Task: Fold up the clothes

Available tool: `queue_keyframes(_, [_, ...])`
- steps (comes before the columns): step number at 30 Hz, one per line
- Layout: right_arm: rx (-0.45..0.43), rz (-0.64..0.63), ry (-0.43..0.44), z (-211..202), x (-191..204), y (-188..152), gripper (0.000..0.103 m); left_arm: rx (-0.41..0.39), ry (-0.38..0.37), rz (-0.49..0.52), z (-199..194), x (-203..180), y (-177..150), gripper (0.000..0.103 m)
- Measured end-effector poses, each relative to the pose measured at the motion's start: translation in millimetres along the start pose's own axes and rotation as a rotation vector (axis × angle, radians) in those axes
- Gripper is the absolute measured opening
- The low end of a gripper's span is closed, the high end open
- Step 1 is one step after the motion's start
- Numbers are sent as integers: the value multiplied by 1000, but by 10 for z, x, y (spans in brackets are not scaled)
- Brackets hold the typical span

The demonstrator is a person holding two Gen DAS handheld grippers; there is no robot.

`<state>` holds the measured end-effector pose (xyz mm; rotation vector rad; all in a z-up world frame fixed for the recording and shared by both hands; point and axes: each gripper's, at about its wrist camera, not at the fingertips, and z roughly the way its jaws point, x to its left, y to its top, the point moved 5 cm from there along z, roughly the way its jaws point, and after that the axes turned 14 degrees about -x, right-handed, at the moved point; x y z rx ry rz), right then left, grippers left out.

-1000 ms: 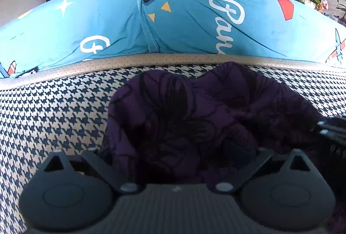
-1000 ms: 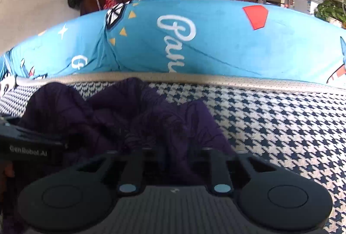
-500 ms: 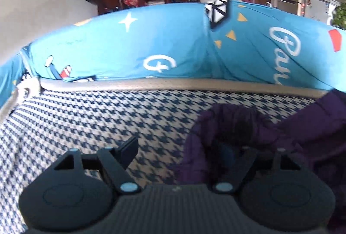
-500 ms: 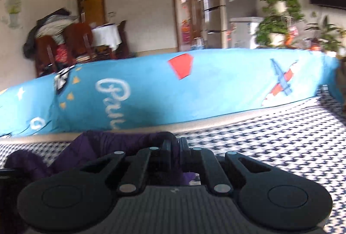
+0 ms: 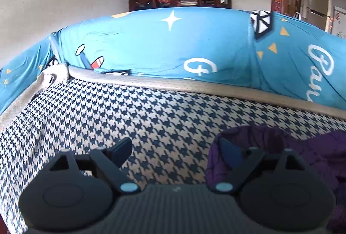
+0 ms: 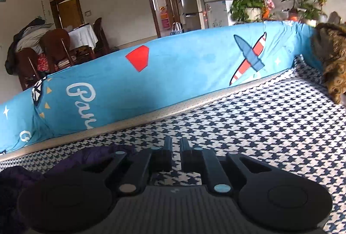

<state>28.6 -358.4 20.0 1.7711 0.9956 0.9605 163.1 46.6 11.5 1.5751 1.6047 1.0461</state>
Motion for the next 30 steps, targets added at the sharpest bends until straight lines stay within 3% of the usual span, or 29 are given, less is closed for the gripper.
queue_keyframes(4, [60,61,99,89,98,-114,50,-2,-106,-44,-46,-65,9,89])
queue_keyframes(7, [115,62,140,168,208,-228,65,-16,-220,-42,-119,-223,16,102])
queue_keyframes(12, [194,26,163,320,368,-477,68,17,-360,-13,-149,-515,-83,103])
queue_keyframes(18, [234,-33,173,406,528,-688,67,117,-383,14,-1,-685,-319,103])
queue_keyframes(20, [238,-25,160,428,536,-717,60,134,-376,17,20,-697,-372,103])
queue_keyframes(24, [254,1,134,472,527,-757,21,152,-364,30,35,-714,-451,103])
queue_keyframes(27, [222,20,124,445,504,-699,18,130,-358,55,-8,-716,-446,99])
queue_keyframes(30, [149,32,100,369,467,-553,16,118,-344,64,-37,-709,-433,86])
